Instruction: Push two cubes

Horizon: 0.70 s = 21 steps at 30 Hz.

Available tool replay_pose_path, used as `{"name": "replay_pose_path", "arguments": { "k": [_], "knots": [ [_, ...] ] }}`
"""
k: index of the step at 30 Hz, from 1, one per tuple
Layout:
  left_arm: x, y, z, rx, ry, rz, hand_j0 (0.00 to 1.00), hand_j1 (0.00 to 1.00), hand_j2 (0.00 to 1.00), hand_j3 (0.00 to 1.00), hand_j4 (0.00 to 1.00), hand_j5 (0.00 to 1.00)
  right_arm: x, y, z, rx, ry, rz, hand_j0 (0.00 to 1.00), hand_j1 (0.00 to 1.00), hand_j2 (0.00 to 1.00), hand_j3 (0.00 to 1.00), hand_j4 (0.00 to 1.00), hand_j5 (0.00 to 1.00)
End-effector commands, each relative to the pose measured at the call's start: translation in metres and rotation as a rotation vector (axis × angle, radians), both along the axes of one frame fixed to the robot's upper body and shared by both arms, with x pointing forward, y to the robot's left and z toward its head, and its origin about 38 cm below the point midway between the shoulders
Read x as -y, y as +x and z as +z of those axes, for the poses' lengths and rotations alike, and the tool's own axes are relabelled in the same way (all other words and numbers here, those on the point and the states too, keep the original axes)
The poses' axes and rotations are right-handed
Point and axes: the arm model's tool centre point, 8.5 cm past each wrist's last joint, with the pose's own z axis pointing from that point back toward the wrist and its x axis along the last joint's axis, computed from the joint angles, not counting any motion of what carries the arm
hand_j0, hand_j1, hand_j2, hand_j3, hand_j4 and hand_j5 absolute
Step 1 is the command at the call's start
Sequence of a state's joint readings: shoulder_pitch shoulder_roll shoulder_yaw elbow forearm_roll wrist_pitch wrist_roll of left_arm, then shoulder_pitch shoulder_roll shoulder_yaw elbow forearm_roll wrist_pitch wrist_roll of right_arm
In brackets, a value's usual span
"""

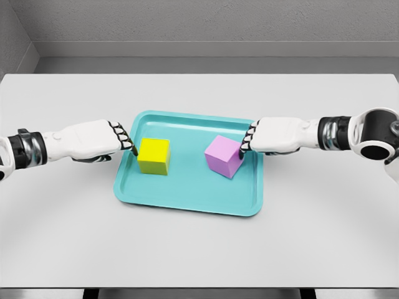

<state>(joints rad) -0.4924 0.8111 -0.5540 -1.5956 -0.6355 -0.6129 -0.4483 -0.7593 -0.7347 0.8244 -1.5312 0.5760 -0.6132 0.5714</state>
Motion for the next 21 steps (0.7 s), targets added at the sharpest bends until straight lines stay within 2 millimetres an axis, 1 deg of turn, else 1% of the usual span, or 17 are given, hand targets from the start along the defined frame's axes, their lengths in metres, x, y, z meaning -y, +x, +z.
{"name": "replay_pose_path", "arguments": {
  "k": [1, 2, 6, 8, 10, 15, 17, 19, 21],
  "knots": [
    [0.002, -0.001, 0.002, 0.004, -0.007, -0.007, 0.70, 0.70, 0.70, 0.70, 0.70, 0.70, -0.003, 0.000, 0.000, 0.001, 0.005, 0.004, 0.68, 0.68, 0.68, 0.68, 0.68, 0.68],
    [0.002, -0.001, 0.002, 0.003, -0.005, -0.007, 0.70, 0.70, 0.70, 0.70, 0.70, 0.70, -0.007, 0.000, 0.000, 0.003, 0.009, 0.009, 0.68, 0.68, 0.68, 0.68, 0.68, 0.68],
    [0.005, -0.002, 0.004, 0.009, -0.008, -0.014, 0.70, 0.70, 0.70, 0.70, 0.70, 0.70, -0.001, 0.001, -0.001, -0.001, -0.014, -0.003, 0.68, 0.68, 0.68, 0.68, 0.68, 0.68],
    [0.006, -0.002, 0.005, 0.013, -0.010, -0.018, 0.70, 0.70, 0.70, 0.70, 0.70, 0.70, -0.007, 0.002, -0.003, 0.013, -0.024, 0.006, 0.68, 0.68, 0.68, 0.68, 0.68, 0.68],
    [0.010, -0.002, 0.005, 0.013, -0.019, -0.024, 0.70, 0.70, 0.70, 0.70, 0.70, 0.70, -0.006, 0.004, -0.005, 0.011, -0.031, -0.003, 0.68, 0.68, 0.68, 0.68, 0.68, 0.68],
    [0.016, -0.002, 0.004, 0.013, -0.028, -0.031, 0.70, 0.70, 0.70, 0.70, 0.70, 0.70, -0.017, 0.010, -0.013, 0.005, -0.027, -0.003, 0.68, 0.68, 0.68, 0.68, 0.68, 0.68],
    [0.021, -0.002, 0.002, 0.006, -0.032, -0.038, 0.70, 0.70, 0.70, 0.70, 0.70, 0.70, -0.020, 0.011, -0.012, 0.007, -0.022, 0.002, 0.68, 0.68, 0.68, 0.68, 0.68, 0.68],
    [0.022, -0.002, 0.001, 0.005, -0.034, -0.039, 0.70, 0.70, 0.70, 0.70, 0.70, 0.70, -0.022, 0.012, -0.009, 0.015, -0.021, 0.005, 0.68, 0.68, 0.68, 0.68, 0.68, 0.68],
    [0.023, -0.001, 0.002, 0.004, -0.031, -0.040, 0.70, 0.70, 0.70, 0.70, 0.70, 0.70, -0.024, 0.014, -0.012, 0.009, -0.017, 0.001, 0.68, 0.68, 0.68, 0.68, 0.68, 0.68]
  ]
}}
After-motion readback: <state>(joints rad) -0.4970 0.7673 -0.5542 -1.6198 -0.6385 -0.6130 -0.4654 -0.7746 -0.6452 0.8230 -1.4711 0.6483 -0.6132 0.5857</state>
